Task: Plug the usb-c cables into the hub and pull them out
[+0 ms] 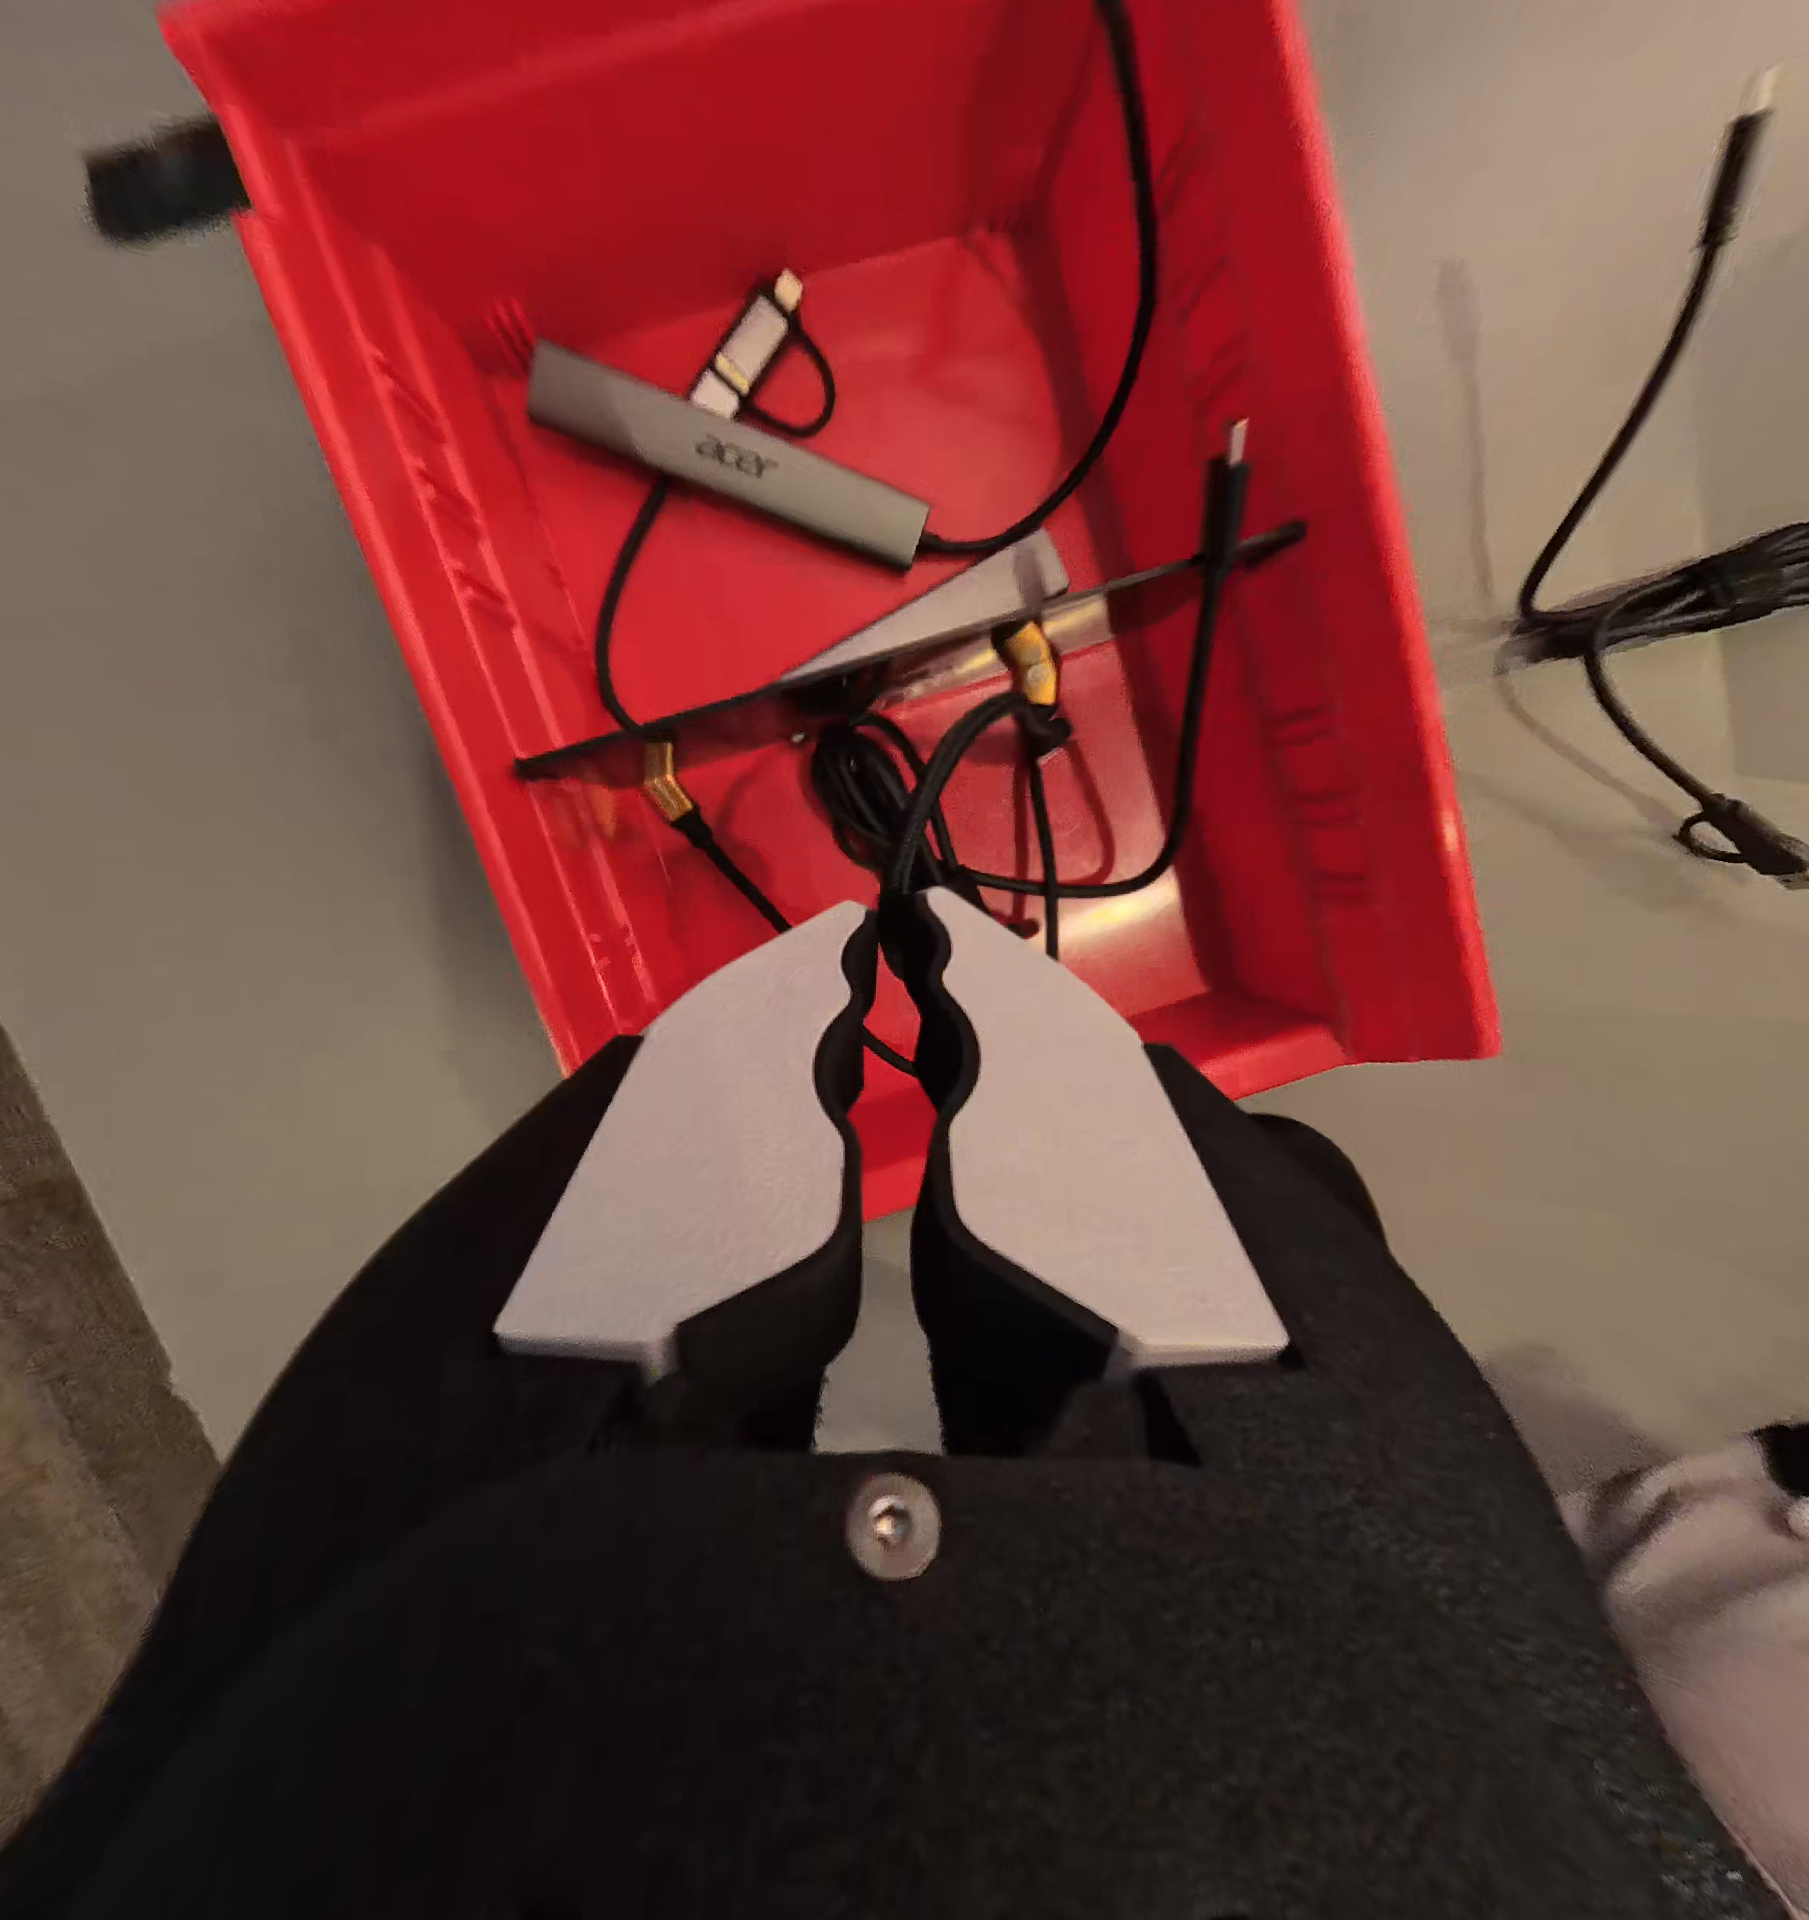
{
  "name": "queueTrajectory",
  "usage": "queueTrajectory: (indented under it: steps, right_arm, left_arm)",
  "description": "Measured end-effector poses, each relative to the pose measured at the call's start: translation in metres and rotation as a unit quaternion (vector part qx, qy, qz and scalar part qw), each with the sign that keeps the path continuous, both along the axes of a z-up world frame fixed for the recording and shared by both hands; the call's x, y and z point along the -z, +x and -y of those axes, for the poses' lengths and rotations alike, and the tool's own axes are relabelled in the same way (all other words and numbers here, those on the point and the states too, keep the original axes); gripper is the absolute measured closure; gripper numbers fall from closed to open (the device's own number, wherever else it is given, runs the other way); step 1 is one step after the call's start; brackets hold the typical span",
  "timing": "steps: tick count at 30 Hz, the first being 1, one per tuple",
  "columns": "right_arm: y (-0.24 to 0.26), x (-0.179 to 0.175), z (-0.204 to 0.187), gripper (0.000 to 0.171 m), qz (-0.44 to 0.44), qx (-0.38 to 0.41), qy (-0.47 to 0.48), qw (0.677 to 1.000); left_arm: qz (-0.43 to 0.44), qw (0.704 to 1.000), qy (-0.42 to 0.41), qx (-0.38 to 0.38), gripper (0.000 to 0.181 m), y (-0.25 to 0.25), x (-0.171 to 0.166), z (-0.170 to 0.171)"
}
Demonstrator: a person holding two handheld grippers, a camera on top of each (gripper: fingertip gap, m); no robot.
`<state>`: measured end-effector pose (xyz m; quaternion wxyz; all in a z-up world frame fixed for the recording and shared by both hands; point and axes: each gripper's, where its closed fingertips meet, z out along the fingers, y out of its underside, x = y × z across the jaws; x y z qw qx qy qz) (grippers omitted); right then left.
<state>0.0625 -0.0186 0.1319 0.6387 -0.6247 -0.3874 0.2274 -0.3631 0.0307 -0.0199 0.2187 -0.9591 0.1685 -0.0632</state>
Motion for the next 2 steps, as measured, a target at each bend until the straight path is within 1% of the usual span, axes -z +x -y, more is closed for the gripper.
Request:
queueTrajectory:
  steps: [2]
  right_arm:
    - [0.0003, 0.0003, -0.0004, 0.144, 0.001, 0.001, 0.0, 1.0]
  left_arm:
    - [-0.003, 0.999, 0.033, 0.009, 0.177, 0.0057, -0.0157, 0.0029]
